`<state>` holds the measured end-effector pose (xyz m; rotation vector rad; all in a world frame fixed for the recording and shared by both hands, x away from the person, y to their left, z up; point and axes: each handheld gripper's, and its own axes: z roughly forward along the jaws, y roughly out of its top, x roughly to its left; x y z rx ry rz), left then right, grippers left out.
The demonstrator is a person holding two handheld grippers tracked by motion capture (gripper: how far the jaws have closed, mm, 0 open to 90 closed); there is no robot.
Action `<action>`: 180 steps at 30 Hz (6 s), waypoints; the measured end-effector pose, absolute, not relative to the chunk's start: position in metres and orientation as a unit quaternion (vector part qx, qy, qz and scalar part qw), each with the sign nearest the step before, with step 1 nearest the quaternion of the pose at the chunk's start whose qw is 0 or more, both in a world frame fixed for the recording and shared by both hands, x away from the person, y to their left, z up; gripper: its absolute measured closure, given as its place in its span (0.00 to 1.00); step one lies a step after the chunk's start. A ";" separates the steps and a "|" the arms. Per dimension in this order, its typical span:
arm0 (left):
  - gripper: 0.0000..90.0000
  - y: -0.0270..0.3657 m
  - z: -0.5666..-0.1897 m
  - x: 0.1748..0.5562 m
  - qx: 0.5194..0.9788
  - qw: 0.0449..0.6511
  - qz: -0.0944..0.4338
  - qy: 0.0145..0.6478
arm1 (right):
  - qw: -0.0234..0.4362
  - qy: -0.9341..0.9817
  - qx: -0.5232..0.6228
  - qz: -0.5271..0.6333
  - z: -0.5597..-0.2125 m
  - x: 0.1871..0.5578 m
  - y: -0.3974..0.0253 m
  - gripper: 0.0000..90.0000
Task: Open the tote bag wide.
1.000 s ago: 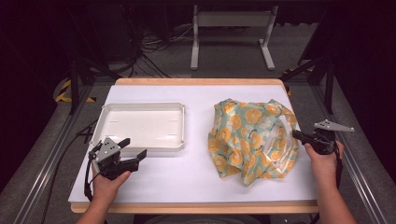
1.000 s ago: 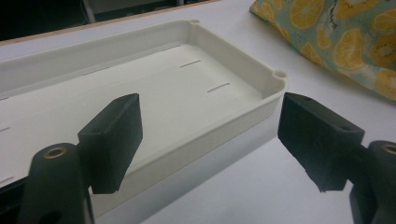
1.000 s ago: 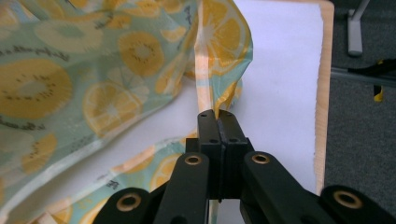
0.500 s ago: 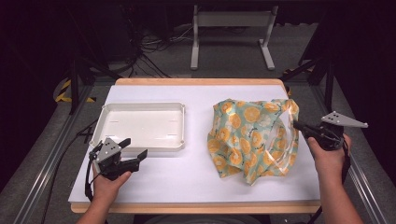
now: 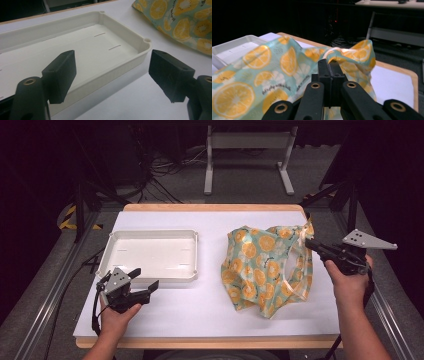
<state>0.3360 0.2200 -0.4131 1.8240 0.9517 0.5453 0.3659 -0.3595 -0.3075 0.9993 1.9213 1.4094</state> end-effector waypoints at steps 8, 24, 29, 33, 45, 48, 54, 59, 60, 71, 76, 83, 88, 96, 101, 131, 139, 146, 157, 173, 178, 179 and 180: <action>0.25 0.220 -0.413 0.336 0.750 0.485 0.223 0.391 | 0.273 0.727 0.333 0.534 -0.287 0.373 -0.330 1.00; 0.25 0.219 -0.415 0.336 0.754 0.481 0.223 0.388 | 0.256 0.743 0.274 0.554 -0.267 0.391 -0.273 1.00; 0.25 0.218 -0.415 0.336 0.756 0.478 0.224 0.387 | 0.247 0.746 0.259 0.562 -0.263 0.394 -0.259 1.00; 0.25 0.217 -0.416 0.336 0.758 0.477 0.225 0.385 | 0.234 0.752 0.240 0.567 -0.263 0.397 -0.248 1.00; 0.25 0.214 -0.416 0.336 0.762 0.475 0.221 0.380 | 0.208 0.768 0.226 0.562 -0.266 0.410 -0.216 1.00; 0.25 0.212 -0.416 0.336 0.765 0.474 0.223 0.375 | 0.205 0.775 0.217 0.557 -0.267 0.412 -0.204 1.00; 0.25 0.210 -0.416 0.336 0.766 0.474 0.220 0.374 | 0.193 0.787 0.209 0.547 -0.272 0.418 -0.186 1.00; 0.25 0.207 -0.416 0.337 0.768 0.475 0.218 0.370 | 0.183 0.800 0.205 0.534 -0.277 0.423 -0.173 1.00; 0.25 0.206 -0.416 0.338 0.767 0.478 0.213 0.372 | 0.180 0.802 0.207 0.531 -0.278 0.425 -0.171 1.00; 0.24 0.174 -0.394 0.345 0.768 0.504 0.202 0.339 | 0.175 0.813 0.209 0.515 -0.285 0.429 -0.161 1.00; 0.25 0.160 -0.386 0.350 0.767 0.518 0.190 0.327 | 0.172 0.814 0.213 0.512 -0.287 0.432 -0.161 1.00; 0.31 0.135 -0.372 0.362 0.762 0.549 0.163 0.302 | 0.172 0.812 0.213 0.516 -0.287 0.432 -0.162 1.00; 0.33 0.121 -0.369 0.370 0.765 0.558 0.144 0.287 | 0.173 0.811 0.212 0.516 -0.287 0.432 -0.164 1.00; 0.35 0.092 -0.365 0.389 0.765 0.579 0.100 0.264 | 0.172 0.809 0.211 0.522 -0.288 0.431 -0.165 0.99; 0.39 0.078 -0.366 0.394 0.769 0.580 0.093 0.253 | 0.172 0.808 0.209 0.523 -0.289 0.431 -0.165 0.99; 0.54 0.038 -0.361 0.420 0.772 0.592 0.044 0.226 | 0.177 0.807 0.202 0.526 -0.290 0.429 -0.164 0.99; 0.80 0.033 -0.358 0.416 0.777 0.586 0.055 0.221 | 0.180 0.807 0.202 0.525 -0.290 0.428 -0.163 0.99; 0.97 0.035 -0.358 0.417 0.779 0.582 0.053 0.227 | 0.181 0.807 0.201 0.524 -0.290 0.428 -0.163 0.99; 0.99 0.045 -0.350 0.414 0.771 0.591 0.070 0.227 | 0.184 0.801 0.208 0.530 -0.286 0.422 -0.173 0.92; 0.99 0.079 -0.341 0.418 0.747 0.607 0.092 0.253 | 0.197 0.782 0.227 0.546 -0.280 0.401 -0.217 0.88; 0.99 0.090 -0.338 0.419 0.744 0.607 0.102 0.259 | 0.210 0.773 0.246 0.546 -0.283 0.395 -0.240 0.87; 0.99 0.092 -0.338 0.419 0.743 0.608 0.105 0.261 | 0.211 0.772 0.249 0.545 -0.284 0.394 -0.243 0.87; 0.99 0.094 -0.338 0.419 0.742 0.608 0.105 0.262 | 0.214 0.770 0.255 0.545 -0.286 0.394 -0.249 0.86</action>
